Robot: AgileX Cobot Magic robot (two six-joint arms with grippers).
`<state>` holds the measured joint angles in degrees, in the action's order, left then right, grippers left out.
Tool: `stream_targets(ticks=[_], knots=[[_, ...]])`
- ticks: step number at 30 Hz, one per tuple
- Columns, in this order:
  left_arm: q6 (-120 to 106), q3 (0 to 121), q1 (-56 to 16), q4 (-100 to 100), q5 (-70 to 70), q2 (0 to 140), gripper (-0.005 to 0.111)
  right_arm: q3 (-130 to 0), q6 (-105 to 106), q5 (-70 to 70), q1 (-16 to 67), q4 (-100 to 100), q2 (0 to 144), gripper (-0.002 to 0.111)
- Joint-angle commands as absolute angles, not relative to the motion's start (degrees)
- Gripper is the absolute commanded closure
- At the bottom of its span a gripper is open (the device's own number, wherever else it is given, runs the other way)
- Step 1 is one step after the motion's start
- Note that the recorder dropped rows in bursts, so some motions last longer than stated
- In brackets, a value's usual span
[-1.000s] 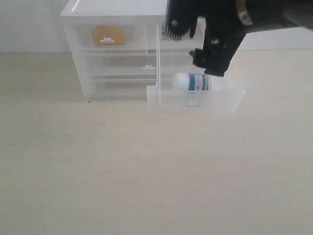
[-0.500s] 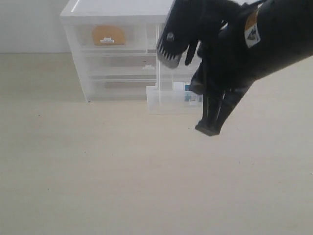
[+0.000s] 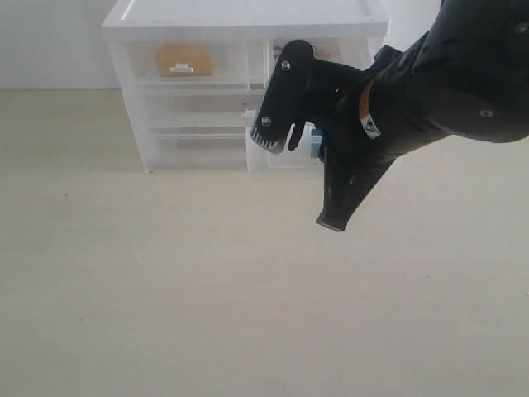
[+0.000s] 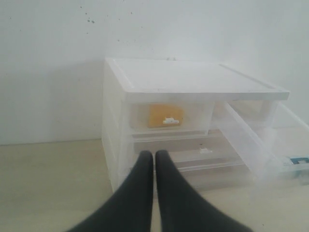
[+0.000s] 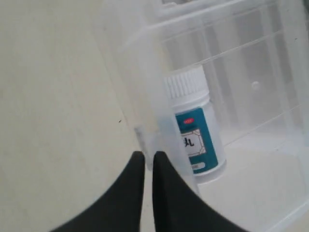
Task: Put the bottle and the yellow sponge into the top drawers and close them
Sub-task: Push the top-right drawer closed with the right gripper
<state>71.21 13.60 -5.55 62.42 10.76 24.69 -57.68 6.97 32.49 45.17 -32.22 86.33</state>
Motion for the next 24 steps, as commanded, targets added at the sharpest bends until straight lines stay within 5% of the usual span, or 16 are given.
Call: stream_targets(ticks=[1, 12, 24], knots=[[71.05, 13.41, -5.76, 62.3, 10.53, 24.46, 0.103, -57.9, 0.78, 28.72, 45.14, -40.58, 86.72, 0.102], [71.05, 13.41, -5.76, 62.3, 10.53, 24.46, 0.103, -66.24, -28.16, 29.45, 44.91, -68.99, 97.24, 0.102], [71.05, 13.41, -5.76, 62.3, 10.53, 24.46, 0.103, -76.56, -45.3, 35.36, 38.56, -71.0, 104.24, 0.102]])
